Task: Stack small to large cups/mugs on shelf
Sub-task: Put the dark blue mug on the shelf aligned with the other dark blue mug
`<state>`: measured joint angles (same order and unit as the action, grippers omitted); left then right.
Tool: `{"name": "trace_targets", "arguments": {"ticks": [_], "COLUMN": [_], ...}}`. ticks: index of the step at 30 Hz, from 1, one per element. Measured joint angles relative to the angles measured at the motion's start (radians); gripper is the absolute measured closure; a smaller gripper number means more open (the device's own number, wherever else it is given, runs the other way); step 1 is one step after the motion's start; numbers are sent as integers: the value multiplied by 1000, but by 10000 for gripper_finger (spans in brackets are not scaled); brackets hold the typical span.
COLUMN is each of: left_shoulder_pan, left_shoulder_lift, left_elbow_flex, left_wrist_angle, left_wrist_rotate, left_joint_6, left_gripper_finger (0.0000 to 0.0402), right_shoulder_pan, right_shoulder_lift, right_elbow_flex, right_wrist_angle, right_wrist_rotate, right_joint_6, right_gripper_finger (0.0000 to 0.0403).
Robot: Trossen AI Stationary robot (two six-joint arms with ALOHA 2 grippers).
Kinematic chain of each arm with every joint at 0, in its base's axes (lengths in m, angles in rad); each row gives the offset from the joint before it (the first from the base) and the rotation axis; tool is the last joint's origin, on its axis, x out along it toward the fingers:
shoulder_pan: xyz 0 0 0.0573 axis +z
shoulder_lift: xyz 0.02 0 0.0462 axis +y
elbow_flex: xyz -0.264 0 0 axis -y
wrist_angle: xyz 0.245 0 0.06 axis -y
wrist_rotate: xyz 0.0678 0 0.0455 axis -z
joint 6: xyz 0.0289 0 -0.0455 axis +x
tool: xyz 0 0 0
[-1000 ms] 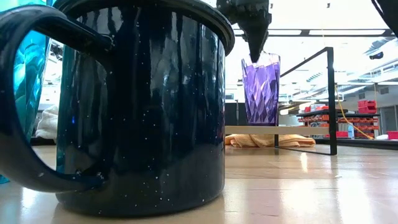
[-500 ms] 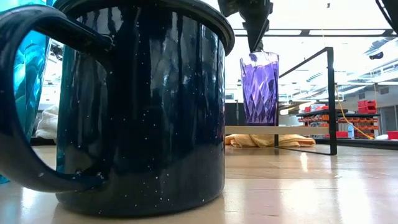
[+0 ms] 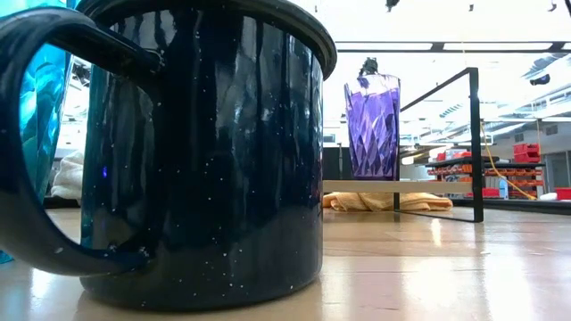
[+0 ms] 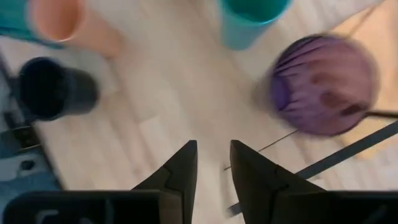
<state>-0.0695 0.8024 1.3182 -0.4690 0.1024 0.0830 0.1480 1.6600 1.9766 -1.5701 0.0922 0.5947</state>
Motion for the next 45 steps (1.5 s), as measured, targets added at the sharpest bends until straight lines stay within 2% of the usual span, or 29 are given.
{"name": "trace_targets", "arguments": {"ticks": [6,11,17,20,24,32,35,39,43,45], "left_shoulder_pan": [0,0,0,0,0,-19,-70,-166,-262,-306], "left_shoulder_lift": [0,0,0,0,0,22,57,118,180,211], "left_elbow_flex": [0,0,0,0,0,0,1,1,0,0], "left_wrist_angle": [0,0,0,0,0,0,-3,-46,-86,-102], "left_wrist_rotate": [0,0,0,0,10,138,175,182,178,139], "left_joint_6": [0,0,-5,-20,-28,-97,-122,-165,-238,-273], "left_gripper_finger": [311,312,313,310,313,318,318,324,331,335], "right_shoulder_pan": [283,470,604,645,681,707,706,706,707,708], "right_shoulder_lift": [-19,7,38,42,42,42,41,1,-82,-130], "right_elbow_flex": [0,-4,-94,-174,-297,-531,-545,-544,-544,-544], "right_wrist_angle": [0,3,137,295,530,855,868,860,807,757], "right_wrist_rotate": [203,389,456,498,610,899,951,958,960,960], "right_joint_6": [289,555,752,786,786,905,917,854,779,751], "right_gripper_finger": [300,300,300,300,300,300,300,300,300,300]}}
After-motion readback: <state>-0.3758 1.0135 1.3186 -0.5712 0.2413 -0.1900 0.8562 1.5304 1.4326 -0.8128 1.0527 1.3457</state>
